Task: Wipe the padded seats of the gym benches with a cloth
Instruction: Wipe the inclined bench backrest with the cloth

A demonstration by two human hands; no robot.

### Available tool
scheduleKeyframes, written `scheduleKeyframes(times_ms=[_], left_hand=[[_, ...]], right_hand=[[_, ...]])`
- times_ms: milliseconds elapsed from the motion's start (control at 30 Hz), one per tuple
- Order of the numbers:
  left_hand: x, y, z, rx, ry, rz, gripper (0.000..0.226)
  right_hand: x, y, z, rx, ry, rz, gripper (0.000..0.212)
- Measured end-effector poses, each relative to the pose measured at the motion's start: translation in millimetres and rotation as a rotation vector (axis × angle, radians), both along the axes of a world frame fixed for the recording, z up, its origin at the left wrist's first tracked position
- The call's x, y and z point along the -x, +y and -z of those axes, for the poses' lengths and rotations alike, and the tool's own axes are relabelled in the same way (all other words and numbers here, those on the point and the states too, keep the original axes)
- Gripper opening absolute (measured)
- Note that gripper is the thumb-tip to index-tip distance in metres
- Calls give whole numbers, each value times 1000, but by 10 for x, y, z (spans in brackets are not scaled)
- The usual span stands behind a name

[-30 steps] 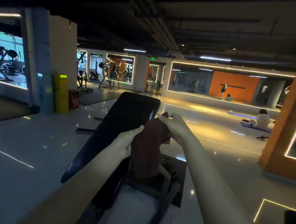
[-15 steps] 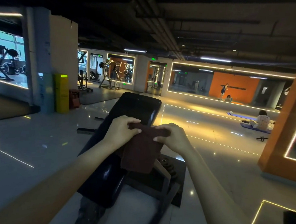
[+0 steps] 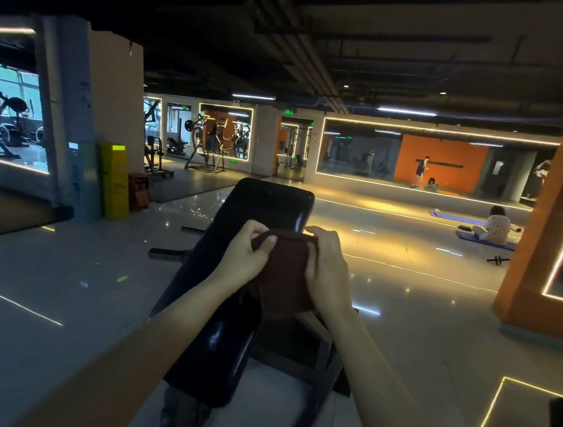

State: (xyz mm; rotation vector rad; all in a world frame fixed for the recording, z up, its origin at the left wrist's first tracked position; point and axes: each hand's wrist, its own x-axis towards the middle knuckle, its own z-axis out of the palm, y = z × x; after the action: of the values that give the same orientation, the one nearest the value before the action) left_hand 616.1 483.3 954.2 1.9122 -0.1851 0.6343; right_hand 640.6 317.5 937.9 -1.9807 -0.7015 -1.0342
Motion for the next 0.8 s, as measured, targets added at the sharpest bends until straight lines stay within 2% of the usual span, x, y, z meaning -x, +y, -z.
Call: scheduleKeyframes(times_ms=[100, 267, 400, 567, 800], left_hand=[[-154, 23, 136, 63, -54, -31, 10], [-502, 156, 305, -104, -188, -161, 12], [-968, 303, 328, -155, -170, -164, 14], [-1647, 467, 349, -146, -73, -17, 8], [-2416, 452, 229, -122, -94, 47, 6]], right_hand=[[-83, 132, 212, -220, 67, 3, 28], [-491, 271, 398, -408, 160, 56, 18], [-941, 361, 332, -360, 97, 36, 13], [-1605, 353, 378, -218, 24, 12, 20], [-2467, 222, 300, -155, -22, 32, 20]])
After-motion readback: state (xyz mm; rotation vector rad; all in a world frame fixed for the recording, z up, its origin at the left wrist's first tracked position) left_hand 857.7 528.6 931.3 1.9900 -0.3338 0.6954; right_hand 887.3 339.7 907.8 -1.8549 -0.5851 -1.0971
